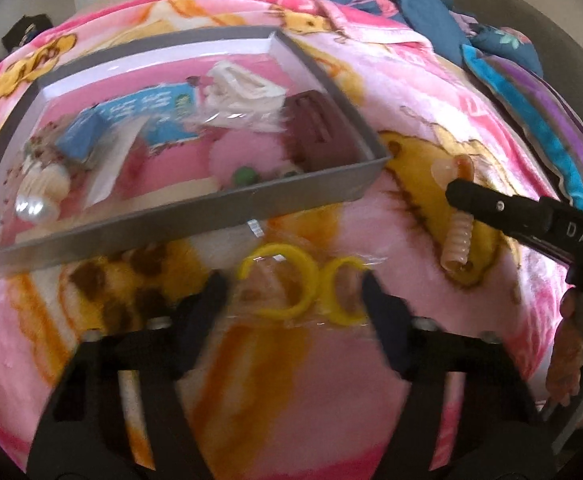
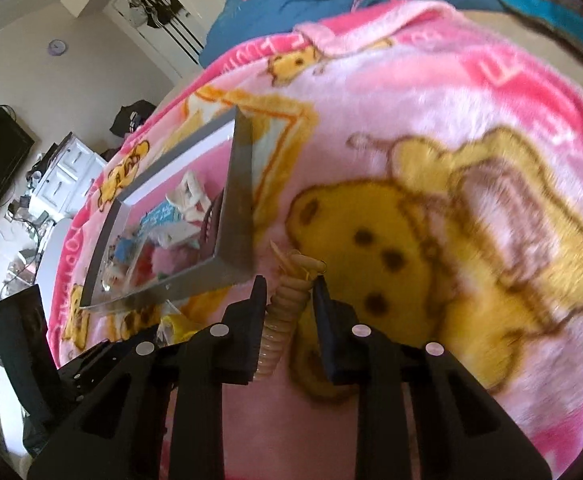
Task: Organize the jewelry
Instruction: 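Grasp the coiled tan spring tie with the right tool while the left tool grasps the yellow-ring packet, then carry the spring tie and ring packet into the tray and release both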
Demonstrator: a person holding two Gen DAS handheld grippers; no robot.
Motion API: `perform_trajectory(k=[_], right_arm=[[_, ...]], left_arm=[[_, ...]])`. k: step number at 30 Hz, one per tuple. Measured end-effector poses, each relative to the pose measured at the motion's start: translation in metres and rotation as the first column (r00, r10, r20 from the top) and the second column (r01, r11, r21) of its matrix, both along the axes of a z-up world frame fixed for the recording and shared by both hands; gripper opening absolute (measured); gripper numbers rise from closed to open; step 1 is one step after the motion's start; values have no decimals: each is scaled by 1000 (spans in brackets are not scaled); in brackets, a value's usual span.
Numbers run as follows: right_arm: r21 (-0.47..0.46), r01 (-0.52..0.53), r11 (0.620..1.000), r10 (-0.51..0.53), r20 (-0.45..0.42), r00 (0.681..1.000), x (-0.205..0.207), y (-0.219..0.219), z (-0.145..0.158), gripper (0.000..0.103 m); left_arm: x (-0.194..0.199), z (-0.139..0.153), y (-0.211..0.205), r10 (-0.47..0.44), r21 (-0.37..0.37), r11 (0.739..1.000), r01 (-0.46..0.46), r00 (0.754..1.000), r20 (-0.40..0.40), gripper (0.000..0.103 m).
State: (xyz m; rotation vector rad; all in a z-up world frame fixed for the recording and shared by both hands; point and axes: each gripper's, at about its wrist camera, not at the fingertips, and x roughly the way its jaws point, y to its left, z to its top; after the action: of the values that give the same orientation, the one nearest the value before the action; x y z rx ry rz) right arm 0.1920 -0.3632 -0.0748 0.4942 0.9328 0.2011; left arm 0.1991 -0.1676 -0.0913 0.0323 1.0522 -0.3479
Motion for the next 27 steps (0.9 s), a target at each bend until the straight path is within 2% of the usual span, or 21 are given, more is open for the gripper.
perform_trajectory(k=[3, 7, 8, 9, 11, 18, 27], right_arm=[[-10, -3, 1000, 4, 35, 999, -2, -2, 9, 23], [-37, -21, 999, 24, 83, 996, -8, 0, 24, 23], [-43, -25, 999, 29, 91, 995, -10, 1, 27, 23], [-48, -30, 998, 35, 97, 995, -11, 2, 30, 23], [-52, -40, 998, 46, 111, 993, -15, 4, 35, 23], [-67, -78, 995, 87, 142, 986, -21, 17, 51, 23], [-97, -160, 982, 175, 182, 967, -23, 53, 75, 23]], left_arm=[[-1, 4, -5, -20, 10, 1000, 20, 1000, 14, 36], [-7, 12, -3, -39, -25, 999, 40, 999, 27, 28], [-9, 15, -1, -40, -36, 999, 41, 999, 31, 16], [-10, 17, 2, -39, -45, 998, 40, 999, 33, 9], [-13, 24, 7, -36, -77, 996, 38, 999, 36, 8], [-24, 44, 27, -19, -114, 993, 26, 998, 68, 5], [-30, 98, 82, 77, -145, 988, -53, 983, 166, 4]])
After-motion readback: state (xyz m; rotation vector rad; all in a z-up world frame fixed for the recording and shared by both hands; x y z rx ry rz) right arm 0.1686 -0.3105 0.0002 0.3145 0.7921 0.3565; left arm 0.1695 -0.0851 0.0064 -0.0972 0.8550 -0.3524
